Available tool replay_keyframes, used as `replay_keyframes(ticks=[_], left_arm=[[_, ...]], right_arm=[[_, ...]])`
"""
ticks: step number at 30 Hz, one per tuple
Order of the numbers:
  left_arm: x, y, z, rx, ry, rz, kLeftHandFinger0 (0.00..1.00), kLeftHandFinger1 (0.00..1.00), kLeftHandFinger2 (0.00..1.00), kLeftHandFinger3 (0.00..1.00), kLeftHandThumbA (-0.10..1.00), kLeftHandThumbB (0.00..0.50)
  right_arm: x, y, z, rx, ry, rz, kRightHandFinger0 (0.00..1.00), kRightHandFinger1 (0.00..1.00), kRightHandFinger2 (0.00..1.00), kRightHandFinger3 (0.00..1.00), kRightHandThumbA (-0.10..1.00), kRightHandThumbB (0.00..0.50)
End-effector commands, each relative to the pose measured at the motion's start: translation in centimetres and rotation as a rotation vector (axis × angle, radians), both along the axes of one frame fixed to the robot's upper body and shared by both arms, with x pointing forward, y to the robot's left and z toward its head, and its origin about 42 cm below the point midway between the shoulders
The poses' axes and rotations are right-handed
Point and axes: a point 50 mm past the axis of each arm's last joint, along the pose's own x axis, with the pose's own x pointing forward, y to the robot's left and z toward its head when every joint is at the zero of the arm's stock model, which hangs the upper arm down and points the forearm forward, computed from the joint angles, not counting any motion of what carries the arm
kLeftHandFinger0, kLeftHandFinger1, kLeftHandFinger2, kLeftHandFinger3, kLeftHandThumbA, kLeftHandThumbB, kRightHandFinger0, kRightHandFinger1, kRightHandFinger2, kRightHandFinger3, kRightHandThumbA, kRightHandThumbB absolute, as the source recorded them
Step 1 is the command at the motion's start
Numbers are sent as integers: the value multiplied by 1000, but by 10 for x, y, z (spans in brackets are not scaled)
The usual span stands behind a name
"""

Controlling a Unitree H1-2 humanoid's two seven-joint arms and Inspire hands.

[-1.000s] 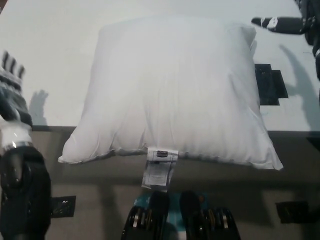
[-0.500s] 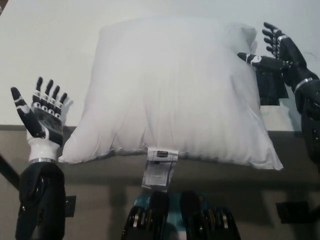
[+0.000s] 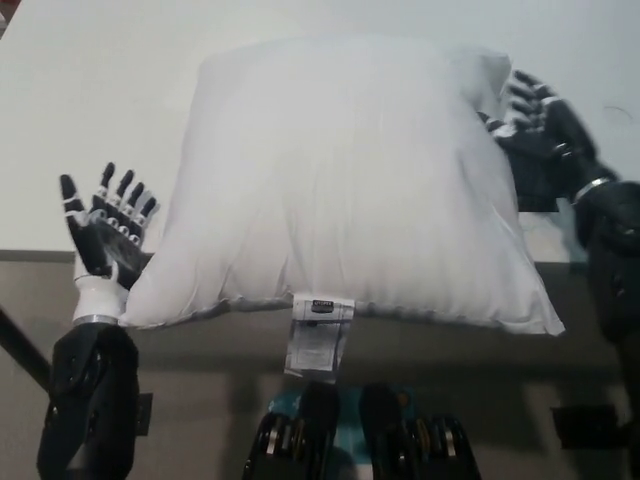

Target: The robot uses both hands to lift the pillow and then drops it on the table

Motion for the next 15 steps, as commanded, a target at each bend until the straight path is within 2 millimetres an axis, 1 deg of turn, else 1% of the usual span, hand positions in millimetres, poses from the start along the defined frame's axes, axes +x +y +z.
replay_keyframes(ticks=[1,4,5,6,7,8,10,12,13,14,15], left_arm=[[21,0,39,98,-49,-52,1000,1000,1000,1000,1000,59],[21,0,39,100,-47,-53,1000,1000,1000,1000,1000,59],[33,-2,52,156,-45,-66,1000,1000,1000,1000,1000,84],[40,-4,61,181,-39,-74,1000,1000,1000,1000,1000,130],[40,-4,61,182,-37,-75,1000,1000,1000,1000,1000,133],[47,-7,66,195,-30,-84,1000,1000,1000,1000,1000,138],[50,-8,68,202,-27,-87,1000,1000,1000,1000,1000,139],[64,-18,84,260,-30,-101,1000,1000,1000,1000,1000,133],[67,-21,87,262,-30,-106,1000,1000,1000,1000,1000,120],[75,-32,93,281,-27,-124,1000,1000,1000,1000,1000,133],[75,-32,93,282,-26,-124,1000,1000,1000,1000,1000,134]], right_arm=[[-5,38,13,43,-32,119,1000,1000,1000,1000,1000,325],[-6,38,13,43,-31,118,1000,1000,1000,1000,1000,325],[-9,46,13,56,-37,132,1000,1000,1000,1000,1000,310],[-10,50,12,63,-39,136,1000,1000,1000,1000,1000,320],[-11,50,12,64,-39,135,1000,1000,1000,1000,1000,321],[-11,51,12,71,-36,133,1000,1000,1000,1000,1000,332],[-11,52,11,74,-33,132,1000,1000,1000,1000,1000,335],[-8,54,13,88,-35,132,1000,1000,1000,1000,1000,333],[-8,54,13,88,-32,134,1000,1000,1000,1000,1000,338],[-9,58,11,88,-27,137,1000,1000,1000,1000,1000,336],[-9,58,11,89,-27,137,1000,1000,1000,1000,1000,336]])
